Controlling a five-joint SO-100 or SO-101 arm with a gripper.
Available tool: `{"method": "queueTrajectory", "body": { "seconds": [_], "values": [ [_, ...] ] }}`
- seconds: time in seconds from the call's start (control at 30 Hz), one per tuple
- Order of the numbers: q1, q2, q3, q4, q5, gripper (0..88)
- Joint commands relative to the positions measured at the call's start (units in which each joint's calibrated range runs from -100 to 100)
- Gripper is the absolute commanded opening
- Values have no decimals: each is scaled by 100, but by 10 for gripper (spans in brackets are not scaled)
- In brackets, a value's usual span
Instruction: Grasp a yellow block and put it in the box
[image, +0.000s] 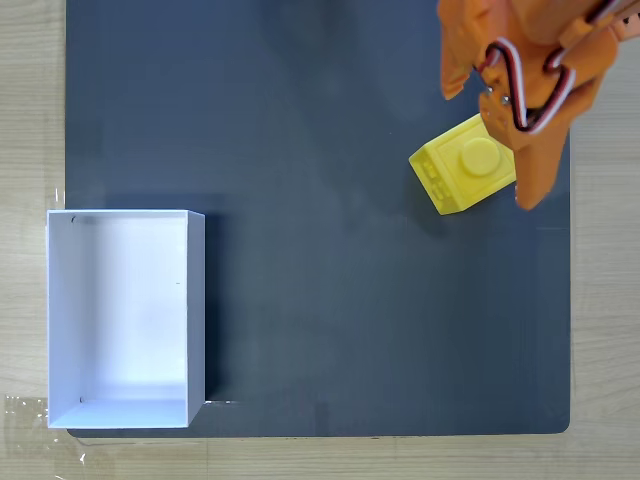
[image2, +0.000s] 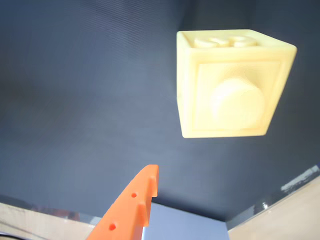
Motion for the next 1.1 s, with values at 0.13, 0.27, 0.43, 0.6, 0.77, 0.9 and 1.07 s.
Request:
{"method": "queueTrajectory", "body": {
  "seconds": [0.13, 0.27, 0.43, 0.6, 0.77, 0.9, 1.07],
  "values": [
    [-88, 896, -367, -57, 123, 495],
    [-256, 1422, -367, -144, 96, 496],
    [-307, 1913, -367, -720, 117, 490],
    [-290, 2210, -367, -947, 128, 488],
    [-273, 2252, -367, -894, 123, 394],
    [-240, 2235, -367, -912, 123, 271],
    [-240, 2184, -377, -903, 123, 240]
  ]
}}
